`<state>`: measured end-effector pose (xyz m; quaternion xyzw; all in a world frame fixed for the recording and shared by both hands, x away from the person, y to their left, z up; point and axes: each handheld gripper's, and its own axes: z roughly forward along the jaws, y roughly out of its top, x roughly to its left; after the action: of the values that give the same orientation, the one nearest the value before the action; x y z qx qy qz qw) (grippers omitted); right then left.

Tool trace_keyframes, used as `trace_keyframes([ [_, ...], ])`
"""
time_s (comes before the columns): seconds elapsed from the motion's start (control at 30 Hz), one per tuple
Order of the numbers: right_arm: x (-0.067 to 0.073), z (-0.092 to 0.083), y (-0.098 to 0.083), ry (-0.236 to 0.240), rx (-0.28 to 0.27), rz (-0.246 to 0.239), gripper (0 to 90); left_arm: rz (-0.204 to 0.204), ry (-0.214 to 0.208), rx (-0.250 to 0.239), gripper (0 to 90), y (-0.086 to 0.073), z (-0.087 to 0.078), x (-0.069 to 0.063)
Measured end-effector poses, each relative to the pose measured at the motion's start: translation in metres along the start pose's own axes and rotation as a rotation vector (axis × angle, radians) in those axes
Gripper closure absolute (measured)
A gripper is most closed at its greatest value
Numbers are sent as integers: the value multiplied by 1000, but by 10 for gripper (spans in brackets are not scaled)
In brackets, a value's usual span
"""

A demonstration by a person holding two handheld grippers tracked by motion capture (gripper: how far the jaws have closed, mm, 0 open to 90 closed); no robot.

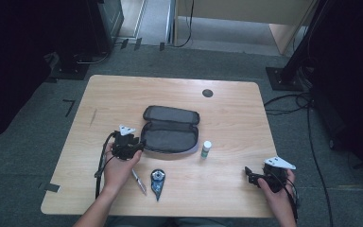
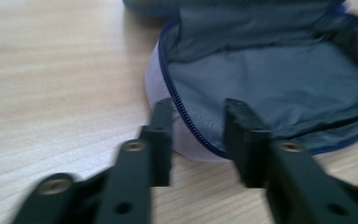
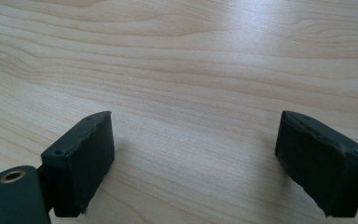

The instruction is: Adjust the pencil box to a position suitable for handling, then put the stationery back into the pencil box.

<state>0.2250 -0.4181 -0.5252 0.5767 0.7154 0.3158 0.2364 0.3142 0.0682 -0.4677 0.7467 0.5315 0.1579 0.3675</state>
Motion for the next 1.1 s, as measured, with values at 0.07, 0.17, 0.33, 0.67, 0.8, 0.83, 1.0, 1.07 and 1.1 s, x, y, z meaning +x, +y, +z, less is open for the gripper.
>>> trace_keyframes([
  [0.07, 0, 0, 0, 1, 1, 2, 116, -8, 18, -28, 436, -3, -9, 3],
  [0.17, 0, 0, 0, 1, 1, 2, 116, -31, 17, -58, 252, -11, -20, 10],
  [0.33, 0, 0, 0, 0, 1, 4, 116, -56, -81, -83, 5, -26, -37, 29],
  [0.67, 8, -14, 9, 27, -54, 54, 139, -58, 32, -28, 0, -63, -48, 64],
  [0.8, 22, -21, 19, 53, -63, 13, 131, -56, 75, -10, 0, -73, -46, 77],
  [0.83, 26, -22, 21, 60, -66, 0, 128, -52, 89, -8, 0, -74, -45, 78],
  [1.0, 39, -30, 34, 99, -84, -20, 130, -10, 139, 28, 0, -81, -37, 82],
  [1.07, 45, -32, 39, 117, -87, -30, 132, -13, 145, 40, 0, -83, -35, 83],
  [1.1, 49, -32, 42, 135, -90, -36, 132, -7, 147, 40, 0, -83, -34, 83],
])
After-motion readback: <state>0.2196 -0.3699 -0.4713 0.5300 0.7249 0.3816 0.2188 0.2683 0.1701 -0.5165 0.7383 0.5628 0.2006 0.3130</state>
